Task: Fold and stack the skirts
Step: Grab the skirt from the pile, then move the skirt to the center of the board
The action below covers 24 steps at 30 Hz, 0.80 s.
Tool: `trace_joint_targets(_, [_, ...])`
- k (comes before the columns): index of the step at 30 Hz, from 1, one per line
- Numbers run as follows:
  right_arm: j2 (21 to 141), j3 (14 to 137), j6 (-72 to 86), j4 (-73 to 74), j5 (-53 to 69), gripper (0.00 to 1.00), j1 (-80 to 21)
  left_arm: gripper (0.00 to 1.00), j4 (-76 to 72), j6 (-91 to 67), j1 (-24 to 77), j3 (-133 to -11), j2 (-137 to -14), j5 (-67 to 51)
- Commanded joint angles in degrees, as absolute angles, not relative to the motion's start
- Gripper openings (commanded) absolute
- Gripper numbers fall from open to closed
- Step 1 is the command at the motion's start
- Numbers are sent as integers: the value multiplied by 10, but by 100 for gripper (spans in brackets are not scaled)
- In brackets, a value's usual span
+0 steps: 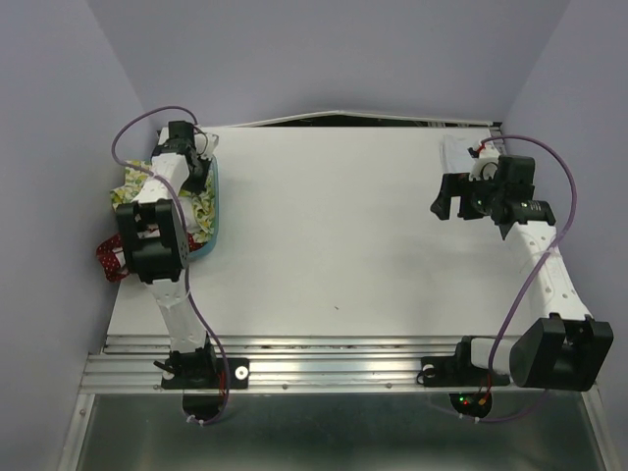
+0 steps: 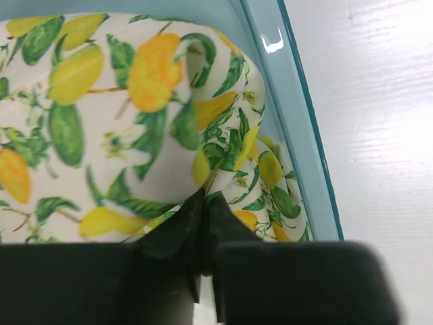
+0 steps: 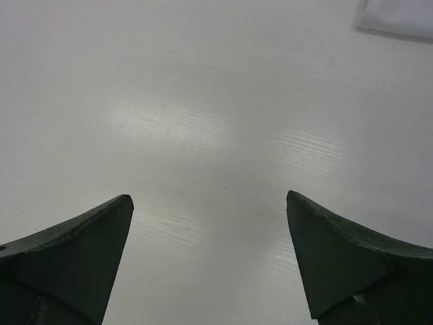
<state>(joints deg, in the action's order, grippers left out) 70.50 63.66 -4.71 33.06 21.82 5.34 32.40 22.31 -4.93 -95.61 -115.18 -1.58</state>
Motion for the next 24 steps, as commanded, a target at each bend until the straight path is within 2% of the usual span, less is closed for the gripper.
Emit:
trace_joint_targets(1, [704, 657, -48, 330, 219, 100, 55, 0, 322, 202, -62, -988, -1084, -25])
trace_joint_targets(5, [701, 659, -47, 330, 227, 100, 55, 0, 357, 199, -69, -1034, -1031, -52])
trace_joint_targets(8, [699, 658, -44, 330, 233, 100, 55, 0, 395, 197, -69, -1115, -978, -87])
trace_joint_targets(15, [693, 657, -40, 330, 240, 100, 55, 0, 400, 167, -67, -1245, -918, -182])
trace_joint_targets(20, [698, 665, -39, 330, 240, 100, 55, 0, 346, 131, -56, -1243, -870, -326])
trace_joint_targets(24, [700, 672, -39, 335, 239, 100, 55, 0, 225, 75, -19, -1159, -791, -389])
